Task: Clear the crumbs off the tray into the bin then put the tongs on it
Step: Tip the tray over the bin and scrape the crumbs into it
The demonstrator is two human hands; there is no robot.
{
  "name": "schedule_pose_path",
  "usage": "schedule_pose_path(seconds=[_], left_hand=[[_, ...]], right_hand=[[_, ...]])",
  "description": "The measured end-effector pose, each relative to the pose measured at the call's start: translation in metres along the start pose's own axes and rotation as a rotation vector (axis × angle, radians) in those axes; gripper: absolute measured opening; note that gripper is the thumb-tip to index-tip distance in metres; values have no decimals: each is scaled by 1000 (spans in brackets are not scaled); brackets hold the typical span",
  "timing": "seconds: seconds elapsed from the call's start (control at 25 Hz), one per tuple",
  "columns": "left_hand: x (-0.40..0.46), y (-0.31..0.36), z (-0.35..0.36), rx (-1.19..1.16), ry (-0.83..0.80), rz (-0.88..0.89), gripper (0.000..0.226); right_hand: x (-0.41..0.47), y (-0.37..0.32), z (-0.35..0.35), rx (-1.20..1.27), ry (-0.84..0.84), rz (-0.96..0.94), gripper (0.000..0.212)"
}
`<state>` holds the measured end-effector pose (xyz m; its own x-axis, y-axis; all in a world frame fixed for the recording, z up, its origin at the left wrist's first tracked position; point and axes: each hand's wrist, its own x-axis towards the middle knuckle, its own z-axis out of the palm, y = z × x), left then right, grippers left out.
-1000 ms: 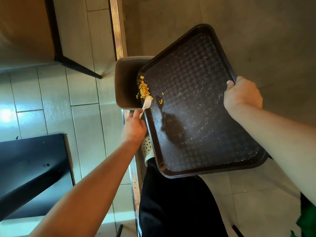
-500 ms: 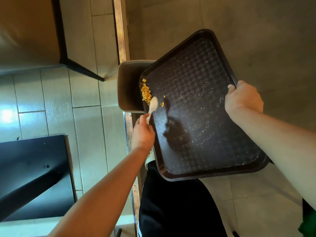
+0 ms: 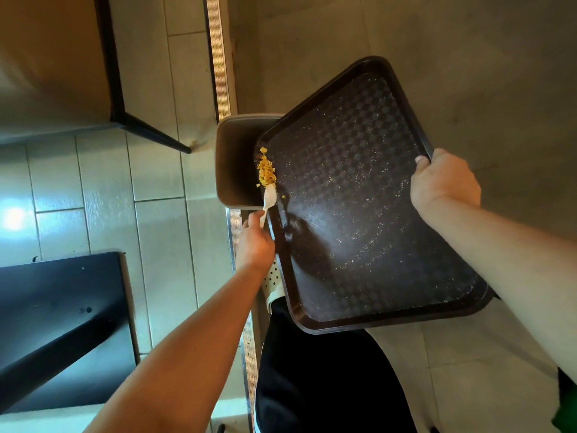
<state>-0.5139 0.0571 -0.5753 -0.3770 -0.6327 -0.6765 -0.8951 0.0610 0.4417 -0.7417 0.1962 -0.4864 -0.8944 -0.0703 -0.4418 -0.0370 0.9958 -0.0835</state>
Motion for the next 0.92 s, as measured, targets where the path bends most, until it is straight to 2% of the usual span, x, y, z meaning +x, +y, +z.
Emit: schedule_pose_path(seconds=[0.16,0.24,0.44,0.68,0.8,0.92], left_hand=[[-13,-9,-7,159,-133,228,36],[-14,-13,-4,177,-138,207,38],[6,-10,-10,90,-90,29,38],[6,7,-33,322,131,195,24],[-6,5,-32,487,90,224,18],[-13,1,-28,524,49,190,18]], right_hand=[[1,-1,-2,1,6,-9,31],[1,-2,-2,1,11,-8,32],[1,-2,-2,-8,10,-12,32],[1,0,-5,-12,21,-25,33],[0,-1,-6,-13,20,-24,32],[-1,0,-8,-16,15,-24,32]])
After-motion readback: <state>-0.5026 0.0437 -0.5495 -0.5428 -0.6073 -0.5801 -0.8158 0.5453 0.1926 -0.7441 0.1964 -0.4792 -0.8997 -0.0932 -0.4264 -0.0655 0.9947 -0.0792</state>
